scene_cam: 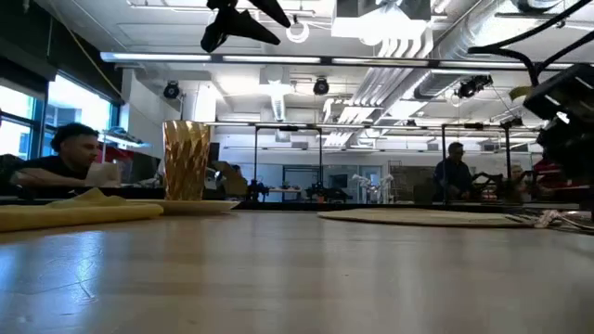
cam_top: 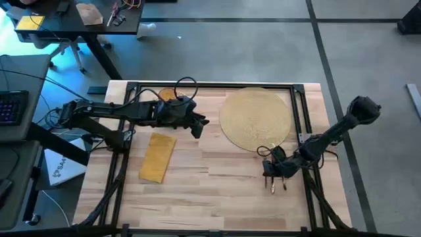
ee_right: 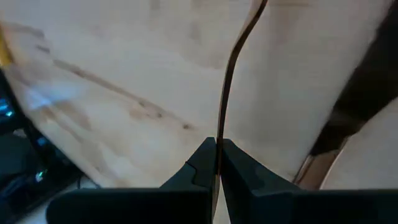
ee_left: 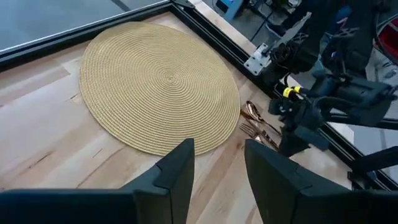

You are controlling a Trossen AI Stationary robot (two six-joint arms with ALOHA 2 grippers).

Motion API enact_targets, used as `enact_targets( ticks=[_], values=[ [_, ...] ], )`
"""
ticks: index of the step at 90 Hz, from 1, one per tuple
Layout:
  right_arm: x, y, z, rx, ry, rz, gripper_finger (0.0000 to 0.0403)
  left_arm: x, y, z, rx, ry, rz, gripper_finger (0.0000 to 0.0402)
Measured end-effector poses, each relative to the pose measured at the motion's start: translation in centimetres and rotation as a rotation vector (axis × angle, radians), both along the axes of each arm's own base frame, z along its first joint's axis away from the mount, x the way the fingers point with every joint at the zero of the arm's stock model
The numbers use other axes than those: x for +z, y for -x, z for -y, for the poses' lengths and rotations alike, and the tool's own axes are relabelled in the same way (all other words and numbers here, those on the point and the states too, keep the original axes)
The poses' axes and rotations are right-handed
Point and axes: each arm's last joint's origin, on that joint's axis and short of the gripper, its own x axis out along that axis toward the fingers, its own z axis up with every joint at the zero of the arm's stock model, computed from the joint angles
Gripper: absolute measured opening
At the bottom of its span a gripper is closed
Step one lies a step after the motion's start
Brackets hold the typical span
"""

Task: Set table place
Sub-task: Move the bronze fork to the left of the bronze knife

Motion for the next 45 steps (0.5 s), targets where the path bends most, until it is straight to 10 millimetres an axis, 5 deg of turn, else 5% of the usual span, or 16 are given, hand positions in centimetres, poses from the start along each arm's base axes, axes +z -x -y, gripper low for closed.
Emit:
enact_targets(
  ticks=[21,45],
  values=[
    [-0.63,0.01,-0.19,0.015,-0.027,-0.062,0.0019,-0.01,-0.01,0.02,0.004,0.022,0.005,0.0126],
    [-0.40,0.01,-0.29,0.093,-0.015,-0.047,0.0150,-0.03,-0.02,0.03,0.007,0.028,0.007,0.0126]
  ],
)
